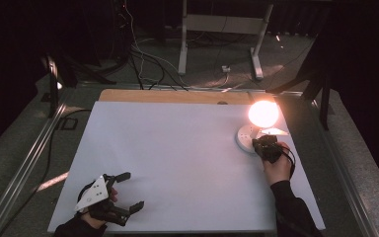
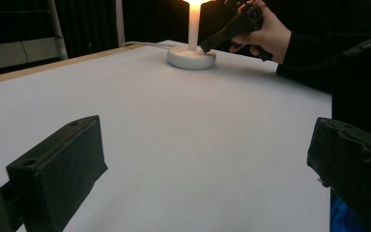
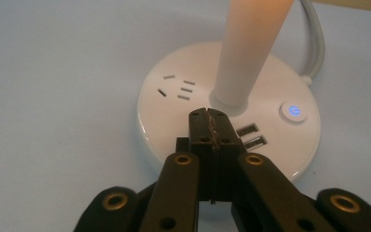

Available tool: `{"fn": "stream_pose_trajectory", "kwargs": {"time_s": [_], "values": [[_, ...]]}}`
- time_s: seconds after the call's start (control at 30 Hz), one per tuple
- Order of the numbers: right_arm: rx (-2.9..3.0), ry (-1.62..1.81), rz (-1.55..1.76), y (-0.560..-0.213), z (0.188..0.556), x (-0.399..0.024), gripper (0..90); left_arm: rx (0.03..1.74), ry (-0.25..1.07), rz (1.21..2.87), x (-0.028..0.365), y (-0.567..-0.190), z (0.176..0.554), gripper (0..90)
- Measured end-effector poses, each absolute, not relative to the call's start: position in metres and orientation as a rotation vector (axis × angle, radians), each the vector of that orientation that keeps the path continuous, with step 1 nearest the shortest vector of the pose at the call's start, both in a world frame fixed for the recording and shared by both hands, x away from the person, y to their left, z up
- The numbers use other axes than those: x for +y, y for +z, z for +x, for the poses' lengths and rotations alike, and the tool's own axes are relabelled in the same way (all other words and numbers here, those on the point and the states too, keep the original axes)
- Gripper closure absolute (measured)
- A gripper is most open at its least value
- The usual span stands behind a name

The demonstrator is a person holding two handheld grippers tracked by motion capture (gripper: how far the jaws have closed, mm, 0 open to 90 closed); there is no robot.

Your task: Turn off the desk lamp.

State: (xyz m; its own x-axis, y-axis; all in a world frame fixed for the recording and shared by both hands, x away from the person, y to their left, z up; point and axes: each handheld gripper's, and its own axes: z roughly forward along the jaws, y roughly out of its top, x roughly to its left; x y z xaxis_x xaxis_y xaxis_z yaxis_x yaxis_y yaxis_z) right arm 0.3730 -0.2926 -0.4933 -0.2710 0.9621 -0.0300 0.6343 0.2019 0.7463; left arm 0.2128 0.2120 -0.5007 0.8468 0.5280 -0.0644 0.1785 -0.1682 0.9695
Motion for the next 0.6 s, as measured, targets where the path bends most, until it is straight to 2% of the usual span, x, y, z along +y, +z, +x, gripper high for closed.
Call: {"fn": "stream_pose_trajectory", "kwargs": {"time_s": [0.2, 0.6], "values": [[1.965, 0.9, 1.464, -0.4821, 0.3694, -0.2919, 89.8, 0.542, 0.339, 1.741, 0.2115, -0.5007, 0.2125, 0.5], [1.97, 0.891, 1.477, -0.4843, 0.3703, -0.2923, 89.7, 0.544, 0.34, 1.74, 0.2117, -0.5007, 0.2126, 0.5]]}}
